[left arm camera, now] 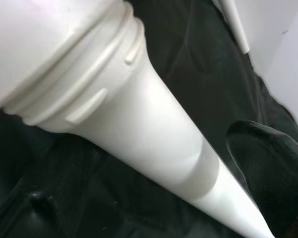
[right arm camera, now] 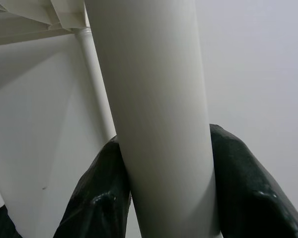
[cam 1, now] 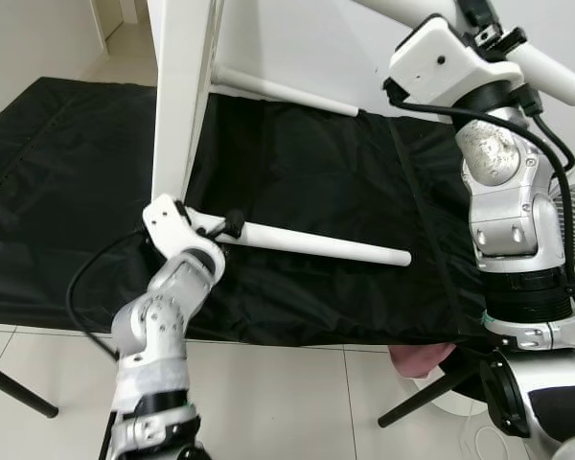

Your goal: Building children table

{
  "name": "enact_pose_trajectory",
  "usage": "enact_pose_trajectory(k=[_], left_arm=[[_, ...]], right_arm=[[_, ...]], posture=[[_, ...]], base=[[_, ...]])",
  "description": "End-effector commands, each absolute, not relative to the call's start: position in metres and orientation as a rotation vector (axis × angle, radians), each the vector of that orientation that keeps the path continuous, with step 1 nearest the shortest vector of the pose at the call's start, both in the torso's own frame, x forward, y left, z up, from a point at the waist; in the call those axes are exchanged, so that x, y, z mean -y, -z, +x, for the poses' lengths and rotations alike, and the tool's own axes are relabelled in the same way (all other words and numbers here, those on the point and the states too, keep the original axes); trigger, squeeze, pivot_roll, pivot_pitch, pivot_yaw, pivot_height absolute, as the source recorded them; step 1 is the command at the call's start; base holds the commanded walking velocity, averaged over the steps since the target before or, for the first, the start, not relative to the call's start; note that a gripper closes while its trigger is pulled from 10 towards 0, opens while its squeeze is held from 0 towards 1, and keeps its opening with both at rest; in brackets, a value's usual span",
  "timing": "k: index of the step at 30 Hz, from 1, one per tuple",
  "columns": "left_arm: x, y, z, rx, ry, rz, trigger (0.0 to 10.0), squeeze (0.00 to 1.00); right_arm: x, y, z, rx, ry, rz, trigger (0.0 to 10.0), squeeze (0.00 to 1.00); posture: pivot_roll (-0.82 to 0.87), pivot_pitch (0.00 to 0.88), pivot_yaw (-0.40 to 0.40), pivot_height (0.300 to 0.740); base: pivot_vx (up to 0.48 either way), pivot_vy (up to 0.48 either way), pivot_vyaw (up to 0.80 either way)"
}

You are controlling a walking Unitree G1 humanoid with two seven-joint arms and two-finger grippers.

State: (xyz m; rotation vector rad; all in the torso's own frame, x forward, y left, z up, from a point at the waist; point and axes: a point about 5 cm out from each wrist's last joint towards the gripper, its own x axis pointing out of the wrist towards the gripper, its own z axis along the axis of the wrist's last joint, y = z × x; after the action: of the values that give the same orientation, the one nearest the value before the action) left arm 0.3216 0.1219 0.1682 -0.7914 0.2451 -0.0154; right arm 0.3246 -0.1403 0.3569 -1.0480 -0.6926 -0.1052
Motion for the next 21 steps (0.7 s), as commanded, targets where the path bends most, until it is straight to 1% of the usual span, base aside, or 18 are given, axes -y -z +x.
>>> enact_pose_trajectory(k=[1,4,6,10,11,13,14,15,16,18,19,20,21], left_arm=[[-0.099,-0.172,0.327,-0.248,0.049,-0.915,10.0,0.0],[-0.095,-0.174,0.333,-0.242,0.05,-0.95,10.0,0.0],[-0.086,-0.173,0.337,-0.274,0.048,-1.029,10.0,0.0],[-0.08,-0.171,0.339,-0.301,0.049,-1.086,10.0,0.0],[-0.073,-0.172,0.34,-0.304,0.066,-1.097,0.8,0.0],[-0.073,-0.172,0.34,-0.304,0.066,-1.097,0.8,0.0],[-0.071,-0.175,0.34,-0.288,0.074,-1.13,0.0,0.0],[-0.071,-0.175,0.34,-0.288,0.074,-1.13,0.0,0.0],[-0.071,-0.179,0.341,-0.273,0.071,-1.186,0.0,0.0],[-0.071,-0.179,0.341,-0.273,0.071,-1.186,0.0,0.0],[-0.071,-0.183,0.343,-0.249,0.067,-1.251,0.0,0.0],[-0.07,-0.193,0.349,-0.202,0.074,-1.366,0.0,0.0],[-0.069,-0.196,0.35,-0.184,0.078,-1.405,0.0,0.0]], right_arm=[[0.163,-0.366,0.323,0.689,0.232,-0.856,0.0,0.0],[0.162,-0.367,0.324,0.69,0.231,-0.854,0.0,0.0],[0.162,-0.367,0.324,0.691,0.232,-0.857,0.0,0.0],[0.162,-0.368,0.324,0.691,0.233,-0.856,0.0,0.0],[0.161,-0.368,0.324,0.692,0.235,-0.86,0.0,0.0],[0.161,-0.368,0.324,0.692,0.235,-0.86,0.0,0.0],[0.161,-0.369,0.324,0.693,0.238,-0.863,4.4,0.0],[0.161,-0.369,0.324,0.693,0.238,-0.863,4.4,0.0],[0.162,-0.369,0.323,0.694,0.241,-0.864,10.0,0.0],[0.162,-0.369,0.323,0.694,0.241,-0.864,10.0,0.0],[0.162,-0.37,0.323,0.694,0.244,-0.865,3.5,0.0],[0.163,-0.37,0.323,0.693,0.249,-0.869,0.0,0.0],[0.163,-0.37,0.323,0.692,0.249,-0.872,0.0,0.0]], posture=[[-0.01,0.01,-0.001,0.74],[-0.01,0.01,-0.001,0.74],[-0.02,0.011,-0.003,0.74],[-0.02,0.013,-0.001,0.74],[-0.03,0.014,-0.001,0.74],[-0.03,0.014,-0.001,0.74],[-0.03,0.017,-0.002,0.74],[-0.03,0.017,-0.002,0.74],[-0.03,0.017,-0.005,0.74],[-0.03,0.017,-0.005,0.74],[-0.03,0.019,-0.005,0.74],[-0.03,0.021,-0.007,0.74],[-0.03,0.022,-0.006,0.74]], base=[[0.0,0.0,0.0],[0.0,0.0,0.0],[0.0,0.0,0.0],[0.0,0.0,0.0],[0.0,0.0,0.0],[0.0,0.0,0.0],[0.0,0.0,0.0],[0.0,0.0,0.0],[0.0,0.0,0.0],[0.0,0.0,0.0],[0.0,0.0,0.0],[0.0,0.0,0.0],[0.0,0.0,0.0]])
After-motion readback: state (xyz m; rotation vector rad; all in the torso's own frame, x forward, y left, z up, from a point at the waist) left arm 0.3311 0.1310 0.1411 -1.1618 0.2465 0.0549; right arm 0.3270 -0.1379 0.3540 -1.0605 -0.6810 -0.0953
